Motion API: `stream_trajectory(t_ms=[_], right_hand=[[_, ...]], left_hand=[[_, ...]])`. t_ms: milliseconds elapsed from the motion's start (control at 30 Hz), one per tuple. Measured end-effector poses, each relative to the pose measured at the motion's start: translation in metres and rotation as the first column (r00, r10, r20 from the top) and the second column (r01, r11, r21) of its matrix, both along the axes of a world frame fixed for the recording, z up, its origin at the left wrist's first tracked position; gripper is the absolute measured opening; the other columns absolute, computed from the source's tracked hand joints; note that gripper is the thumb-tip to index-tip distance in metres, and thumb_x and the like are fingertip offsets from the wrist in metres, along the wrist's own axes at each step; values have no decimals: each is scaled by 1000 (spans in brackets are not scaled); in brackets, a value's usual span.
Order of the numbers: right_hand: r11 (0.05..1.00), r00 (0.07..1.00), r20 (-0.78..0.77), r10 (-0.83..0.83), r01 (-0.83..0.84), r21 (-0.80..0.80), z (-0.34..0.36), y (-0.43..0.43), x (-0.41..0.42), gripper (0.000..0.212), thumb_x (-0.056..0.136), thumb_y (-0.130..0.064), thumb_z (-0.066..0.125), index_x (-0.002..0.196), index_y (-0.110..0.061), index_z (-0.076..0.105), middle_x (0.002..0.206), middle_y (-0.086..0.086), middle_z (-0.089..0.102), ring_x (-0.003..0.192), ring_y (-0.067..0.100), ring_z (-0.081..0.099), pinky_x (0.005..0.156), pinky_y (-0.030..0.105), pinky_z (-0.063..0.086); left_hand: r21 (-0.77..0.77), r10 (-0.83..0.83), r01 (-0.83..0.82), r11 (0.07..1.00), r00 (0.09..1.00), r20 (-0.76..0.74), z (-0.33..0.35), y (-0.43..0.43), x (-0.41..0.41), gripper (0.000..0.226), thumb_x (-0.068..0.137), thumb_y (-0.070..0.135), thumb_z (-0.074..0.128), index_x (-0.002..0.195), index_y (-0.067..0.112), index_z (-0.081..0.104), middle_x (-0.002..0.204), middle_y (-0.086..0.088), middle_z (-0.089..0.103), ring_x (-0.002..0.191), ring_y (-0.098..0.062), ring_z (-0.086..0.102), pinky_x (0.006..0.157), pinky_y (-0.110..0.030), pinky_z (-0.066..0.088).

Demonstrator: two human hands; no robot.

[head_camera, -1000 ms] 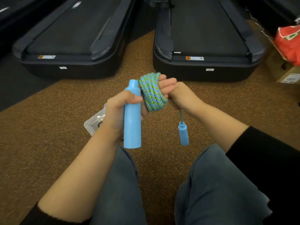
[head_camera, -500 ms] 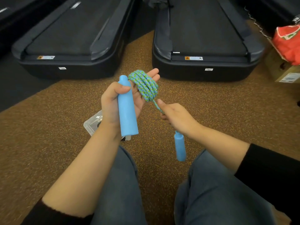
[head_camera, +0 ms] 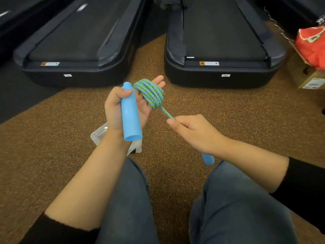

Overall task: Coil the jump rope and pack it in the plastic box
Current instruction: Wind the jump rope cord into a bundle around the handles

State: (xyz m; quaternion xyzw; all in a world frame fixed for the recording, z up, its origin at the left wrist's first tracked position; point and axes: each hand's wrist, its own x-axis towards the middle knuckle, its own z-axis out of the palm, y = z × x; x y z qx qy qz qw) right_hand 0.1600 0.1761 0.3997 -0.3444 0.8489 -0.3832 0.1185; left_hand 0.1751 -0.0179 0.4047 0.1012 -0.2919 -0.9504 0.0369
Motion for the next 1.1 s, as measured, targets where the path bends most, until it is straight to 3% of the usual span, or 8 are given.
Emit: stream_trajectory(t_ms=[133, 300, 500, 600, 733, 833, 933, 1100], right_hand=[[997, 995, -100, 20, -13, 72, 11, 6, 0, 46, 96, -39, 43, 56, -19, 35, 47, -6, 38, 47, 9, 37, 54, 32, 33], [985, 960, -272, 61, -14, 171, 28, 4, 4, 41, 87, -45, 44, 58, -16, 37, 48, -3, 42, 49, 17, 42, 51, 34, 34], [955, 908, -375, 187, -78, 287, 37, 1, 8, 25, 78, -35, 48, 61, -19, 38, 49, -6, 41, 52, 24, 45, 54, 30, 33], [913, 842, -448, 302, -120, 390, 39, 0, 9, 26, 82, -37, 47, 64, -19, 41, 53, -4, 43, 55, 26, 43, 56, 31, 33], [887, 778, -503, 377, -147, 437, 40, -5, 14, 24, 81, -36, 44, 64, -20, 41, 49, -5, 29, 54, 27, 36, 55, 30, 26], [888, 738, -556, 383, -130, 441, 48, -7, 7, 27, 74, -38, 38, 55, -19, 35, 47, -4, 27, 50, 26, 33, 44, 29, 20], [890, 698, -595, 398, -138, 435, 58, -8, -4, 30, 68, -42, 34, 50, -19, 27, 48, -1, 32, 52, 26, 33, 47, 29, 22], [880, 726, -535, 432, -210, 425, 78, -8, -23, 31, 70, -41, 38, 51, -16, 42, 44, 2, 37, 44, 16, 36, 45, 24, 25]], left_hand=[[-126, -154, 137, 982, 979, -133, 3, 5, 4, 108, 48, 16, 72, 141, -10, 24, 147, -30, 32, 136, -39, 35, 114, -46, 28], [-352, -247, 204, 914, 966, -81, 7, 26, 14, 75, 59, 13, 50, 130, -10, 39, 136, -26, 49, 127, -34, 49, 109, -43, 37], [-165, -113, 101, 981, 991, -65, 24, 23, 10, 104, 43, 13, 72, 133, -18, 31, 137, -36, 42, 126, -40, 48, 104, -44, 42], [-33, -127, 124, 992, 986, -106, 23, 21, 11, 100, 46, 13, 73, 133, -16, 32, 138, -33, 43, 129, -38, 46, 106, -45, 38], [-83, -144, 137, 987, 987, -78, 19, 25, 15, 109, 47, 13, 73, 140, -13, 22, 138, -32, 44, 127, -36, 49, 107, -43, 39], [-245, -229, 227, 943, 973, 22, 16, 34, 23, 73, 57, 12, 64, 123, -13, 46, 122, -28, 59, 112, -30, 62, 95, -35, 51], [-357, -234, 265, 896, 964, 128, 13, 37, 30, 19, 55, 12, 55, 68, 8, 68, 67, -7, 63, 62, -17, 58, 67, -26, 46], [-517, -268, 346, 783, 937, 223, 17, 38, 36, 45, 40, 15, 61, 83, 6, 62, 87, -19, 44, 82, -32, 37, 78, -42, 27]])
